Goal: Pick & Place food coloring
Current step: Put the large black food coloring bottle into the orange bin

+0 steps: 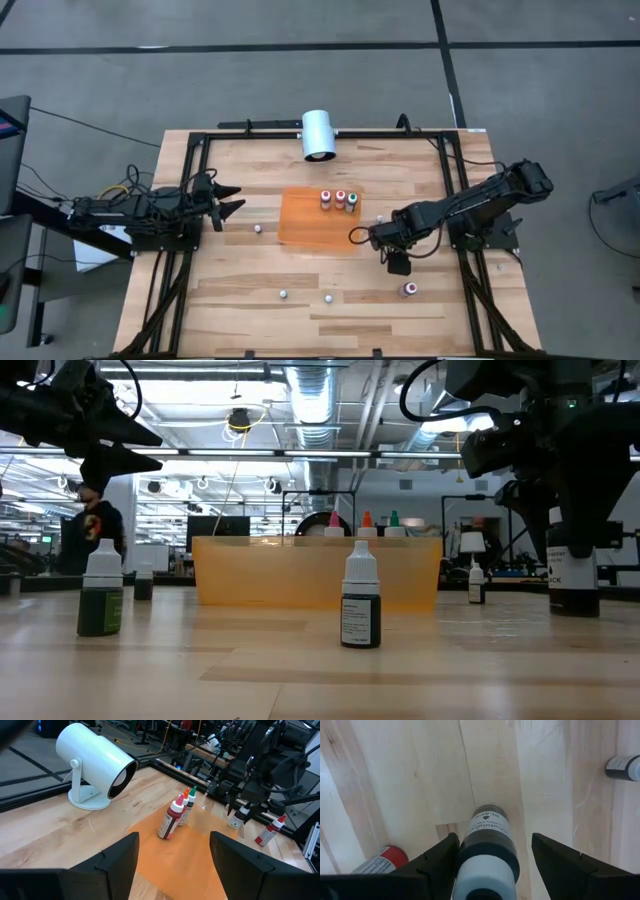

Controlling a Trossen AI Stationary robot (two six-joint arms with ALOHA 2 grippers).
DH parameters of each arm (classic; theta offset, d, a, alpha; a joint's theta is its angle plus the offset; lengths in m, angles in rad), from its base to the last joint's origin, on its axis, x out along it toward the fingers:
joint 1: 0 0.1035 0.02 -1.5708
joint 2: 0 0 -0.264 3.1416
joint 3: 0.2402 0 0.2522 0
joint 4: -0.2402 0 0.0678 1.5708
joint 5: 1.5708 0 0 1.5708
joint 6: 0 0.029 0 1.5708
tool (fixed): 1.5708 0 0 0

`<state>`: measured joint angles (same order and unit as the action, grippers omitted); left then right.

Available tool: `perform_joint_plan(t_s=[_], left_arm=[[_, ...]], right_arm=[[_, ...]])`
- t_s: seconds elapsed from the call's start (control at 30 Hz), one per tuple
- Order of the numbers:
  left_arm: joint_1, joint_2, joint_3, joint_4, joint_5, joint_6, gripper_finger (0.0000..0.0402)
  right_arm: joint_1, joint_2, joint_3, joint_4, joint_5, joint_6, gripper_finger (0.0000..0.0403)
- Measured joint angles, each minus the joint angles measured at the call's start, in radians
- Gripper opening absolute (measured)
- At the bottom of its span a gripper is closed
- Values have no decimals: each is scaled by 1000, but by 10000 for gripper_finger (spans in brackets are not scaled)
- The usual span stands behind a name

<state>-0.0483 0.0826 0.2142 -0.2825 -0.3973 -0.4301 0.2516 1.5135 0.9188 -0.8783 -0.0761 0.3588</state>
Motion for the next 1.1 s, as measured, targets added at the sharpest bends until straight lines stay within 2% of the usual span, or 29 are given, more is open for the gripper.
perform_joint_plan(t_s=[0.7, 0.83, 1.1], left_arm=[[0, 0, 1, -15, 0, 0, 235], [0, 0, 1, -21, -1, -2, 235], [0, 0, 1, -21, -1, -2, 235]], right_arm=[[0, 0, 0, -34, 0, 0, 238], [0, 0, 0, -34, 0, 0, 213], [0, -1, 0, -34, -2, 0, 129]])
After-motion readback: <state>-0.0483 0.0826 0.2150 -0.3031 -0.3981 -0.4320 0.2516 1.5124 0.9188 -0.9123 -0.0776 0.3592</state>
